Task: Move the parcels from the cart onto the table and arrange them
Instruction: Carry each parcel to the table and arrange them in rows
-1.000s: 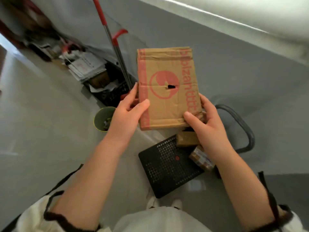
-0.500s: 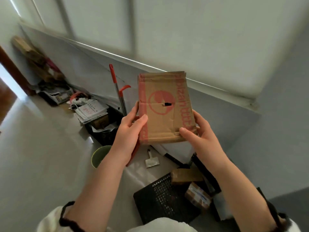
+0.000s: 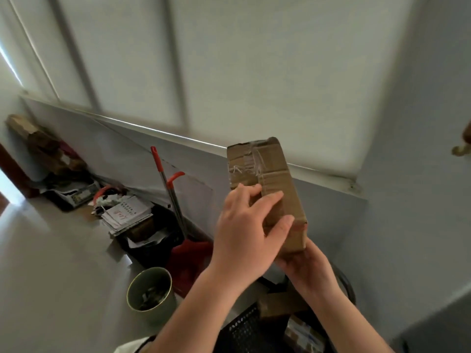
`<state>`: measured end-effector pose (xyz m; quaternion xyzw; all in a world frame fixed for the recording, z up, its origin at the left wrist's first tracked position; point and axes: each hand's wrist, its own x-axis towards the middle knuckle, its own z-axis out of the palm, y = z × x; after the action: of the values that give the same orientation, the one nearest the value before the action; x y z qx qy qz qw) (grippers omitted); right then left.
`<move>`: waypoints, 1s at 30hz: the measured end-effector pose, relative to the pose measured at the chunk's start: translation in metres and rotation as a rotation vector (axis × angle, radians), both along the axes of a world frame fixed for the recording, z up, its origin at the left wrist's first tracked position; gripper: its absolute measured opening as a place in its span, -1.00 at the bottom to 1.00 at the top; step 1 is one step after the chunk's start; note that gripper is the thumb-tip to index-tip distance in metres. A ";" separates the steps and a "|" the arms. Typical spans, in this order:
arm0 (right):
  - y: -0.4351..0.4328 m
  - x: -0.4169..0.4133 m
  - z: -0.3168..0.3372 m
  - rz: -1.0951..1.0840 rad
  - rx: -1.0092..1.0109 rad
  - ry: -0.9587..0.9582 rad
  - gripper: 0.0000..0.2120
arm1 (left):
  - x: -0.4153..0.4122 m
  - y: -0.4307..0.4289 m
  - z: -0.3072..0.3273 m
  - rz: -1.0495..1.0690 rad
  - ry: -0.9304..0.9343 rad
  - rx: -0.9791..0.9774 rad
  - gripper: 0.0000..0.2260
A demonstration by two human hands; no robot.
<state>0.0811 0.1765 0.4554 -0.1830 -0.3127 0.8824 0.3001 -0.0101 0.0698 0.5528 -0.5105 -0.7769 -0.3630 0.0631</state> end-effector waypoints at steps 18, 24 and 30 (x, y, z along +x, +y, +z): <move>0.030 0.084 0.048 -0.529 1.120 -0.611 -0.55 | 0.011 0.050 -0.053 -0.072 -1.426 0.360 -0.47; 0.019 0.089 0.043 -0.561 1.116 -0.554 -0.54 | 0.004 0.044 -0.048 -0.083 -1.407 0.378 -0.48; 0.009 0.082 0.048 -0.585 1.113 -0.455 -0.53 | -0.005 0.029 -0.031 -0.165 -1.293 0.410 -0.44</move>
<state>0.1630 0.1852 0.5033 -0.2597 -0.7144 0.4110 0.5033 -0.0148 0.0984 0.5219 -0.2262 -0.5326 -0.7385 -0.3463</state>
